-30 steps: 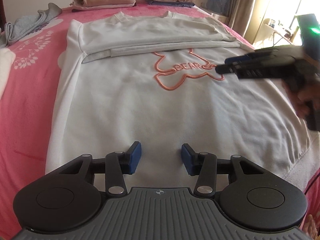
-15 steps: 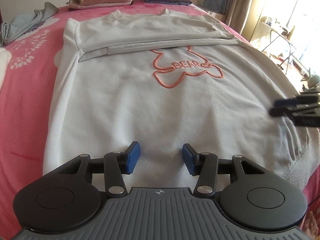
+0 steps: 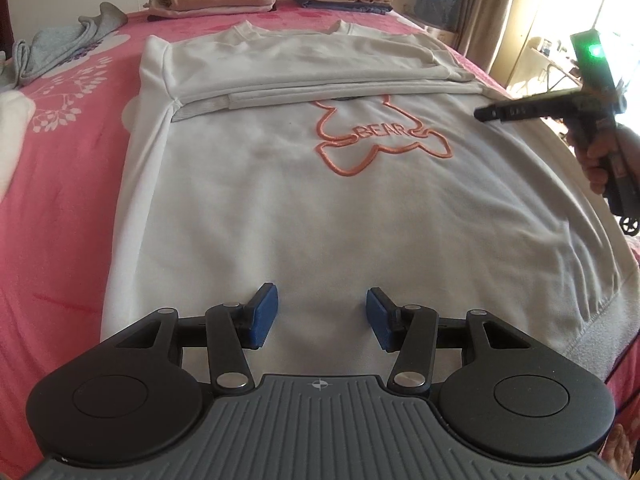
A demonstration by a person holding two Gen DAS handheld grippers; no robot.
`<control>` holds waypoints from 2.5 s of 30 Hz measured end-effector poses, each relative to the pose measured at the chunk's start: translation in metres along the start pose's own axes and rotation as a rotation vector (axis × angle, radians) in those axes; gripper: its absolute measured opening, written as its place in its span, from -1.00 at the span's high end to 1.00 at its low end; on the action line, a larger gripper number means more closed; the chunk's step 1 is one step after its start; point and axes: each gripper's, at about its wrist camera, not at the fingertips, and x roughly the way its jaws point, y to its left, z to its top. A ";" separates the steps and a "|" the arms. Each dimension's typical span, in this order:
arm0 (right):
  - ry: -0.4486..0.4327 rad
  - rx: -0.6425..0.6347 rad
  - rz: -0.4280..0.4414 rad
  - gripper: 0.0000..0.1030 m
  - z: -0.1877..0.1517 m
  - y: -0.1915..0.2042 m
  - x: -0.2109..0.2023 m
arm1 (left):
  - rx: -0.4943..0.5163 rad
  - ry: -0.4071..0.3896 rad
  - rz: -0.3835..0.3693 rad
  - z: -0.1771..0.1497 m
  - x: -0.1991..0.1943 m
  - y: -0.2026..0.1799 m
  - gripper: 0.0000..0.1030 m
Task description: Fold clothes
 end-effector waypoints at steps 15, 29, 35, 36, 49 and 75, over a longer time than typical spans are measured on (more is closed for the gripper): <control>0.006 0.064 -0.040 0.58 -0.053 -0.017 -0.075 | 0.034 -0.005 0.004 0.000 0.003 -0.002 -0.03; 0.153 0.141 -0.084 0.77 -0.111 -0.036 -0.117 | 0.031 -0.007 0.010 -0.001 0.001 0.001 -0.05; 0.076 0.038 0.044 0.77 -0.086 -0.006 -0.111 | 0.043 -0.006 0.013 -0.001 0.000 0.001 -0.06; 0.104 0.019 0.037 0.77 -0.094 -0.004 -0.110 | 0.044 -0.007 0.013 -0.001 -0.001 0.002 -0.06; 0.087 -0.060 0.127 0.79 -0.092 0.016 -0.123 | 0.066 -0.007 0.026 -0.003 -0.004 0.004 -0.07; 0.001 -0.419 0.688 0.78 -0.061 0.123 -0.117 | 0.017 0.056 0.138 -0.017 -0.030 0.042 -0.11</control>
